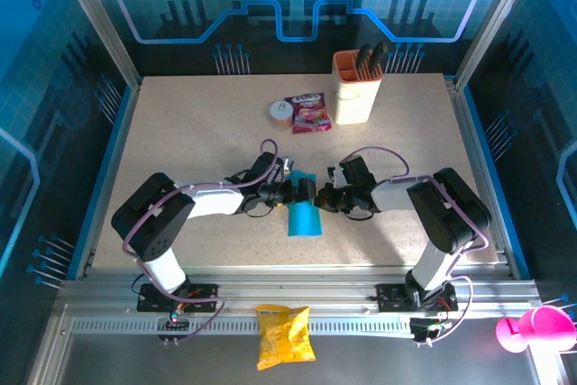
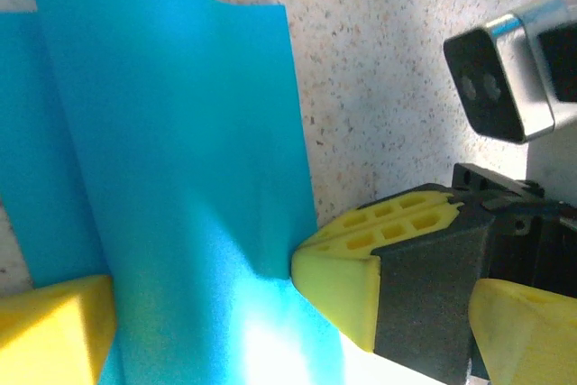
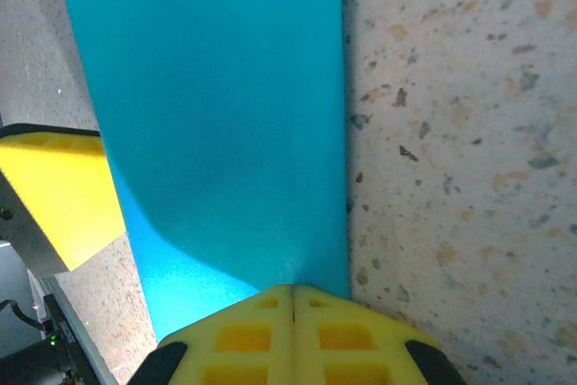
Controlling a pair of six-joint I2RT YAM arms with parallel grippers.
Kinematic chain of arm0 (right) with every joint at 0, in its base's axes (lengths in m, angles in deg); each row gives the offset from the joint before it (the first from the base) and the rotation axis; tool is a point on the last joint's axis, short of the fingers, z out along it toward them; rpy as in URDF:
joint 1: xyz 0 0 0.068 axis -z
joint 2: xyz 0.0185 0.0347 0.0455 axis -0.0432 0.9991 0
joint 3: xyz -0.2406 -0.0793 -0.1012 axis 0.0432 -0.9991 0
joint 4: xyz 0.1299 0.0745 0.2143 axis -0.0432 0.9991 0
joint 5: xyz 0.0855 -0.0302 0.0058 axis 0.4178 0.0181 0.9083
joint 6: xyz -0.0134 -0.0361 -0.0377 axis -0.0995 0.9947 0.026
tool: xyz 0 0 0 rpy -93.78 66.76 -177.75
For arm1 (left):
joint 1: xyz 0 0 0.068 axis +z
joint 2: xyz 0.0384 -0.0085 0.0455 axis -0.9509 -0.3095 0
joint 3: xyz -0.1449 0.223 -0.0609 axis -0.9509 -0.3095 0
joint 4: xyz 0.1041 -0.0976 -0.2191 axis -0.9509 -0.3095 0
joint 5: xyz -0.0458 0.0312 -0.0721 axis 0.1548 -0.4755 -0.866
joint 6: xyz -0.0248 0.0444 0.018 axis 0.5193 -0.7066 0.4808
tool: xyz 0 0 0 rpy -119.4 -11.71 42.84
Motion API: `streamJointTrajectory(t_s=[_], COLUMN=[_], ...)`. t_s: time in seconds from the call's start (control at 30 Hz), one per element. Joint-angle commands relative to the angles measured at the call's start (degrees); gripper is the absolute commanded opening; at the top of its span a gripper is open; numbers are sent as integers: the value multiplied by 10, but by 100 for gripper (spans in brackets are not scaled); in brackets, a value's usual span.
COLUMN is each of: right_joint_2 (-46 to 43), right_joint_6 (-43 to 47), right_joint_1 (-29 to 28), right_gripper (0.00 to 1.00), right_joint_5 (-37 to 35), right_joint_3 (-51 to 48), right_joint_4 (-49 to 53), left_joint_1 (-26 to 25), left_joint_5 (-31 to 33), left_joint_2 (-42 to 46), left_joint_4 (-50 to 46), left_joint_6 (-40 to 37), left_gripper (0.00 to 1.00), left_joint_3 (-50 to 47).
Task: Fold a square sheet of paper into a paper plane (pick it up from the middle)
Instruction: Third fold the triangle at the center of the table.
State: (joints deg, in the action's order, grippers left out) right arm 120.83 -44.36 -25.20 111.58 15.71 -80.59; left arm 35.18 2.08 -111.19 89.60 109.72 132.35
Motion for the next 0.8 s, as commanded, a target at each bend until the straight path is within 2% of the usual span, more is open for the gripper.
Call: streamJointTrajectory(t_s=[0.0,0.57,0.67,0.77], right_joint_2=[36,46,46,46], right_joint_6=[4,4,4,4], right_joint_1=[3,5,4,4], right_gripper=[0,0,0,0], right_joint_5=[-32,-29,-29,-29], right_joint_3=[-19,-15,-13,-13], right_joint_4=[51,49,50,52], left_joint_1=[15,48,52,56], left_joint_5=[-32,-79,-84,-87], left_joint_2=[22,15,15,15], left_joint_4=[71,94,92,93], left_joint_6=[4,-14,-23,-31], left_gripper=[100,100,95,85], left_joint_3=[-19,-36,-47,-57])
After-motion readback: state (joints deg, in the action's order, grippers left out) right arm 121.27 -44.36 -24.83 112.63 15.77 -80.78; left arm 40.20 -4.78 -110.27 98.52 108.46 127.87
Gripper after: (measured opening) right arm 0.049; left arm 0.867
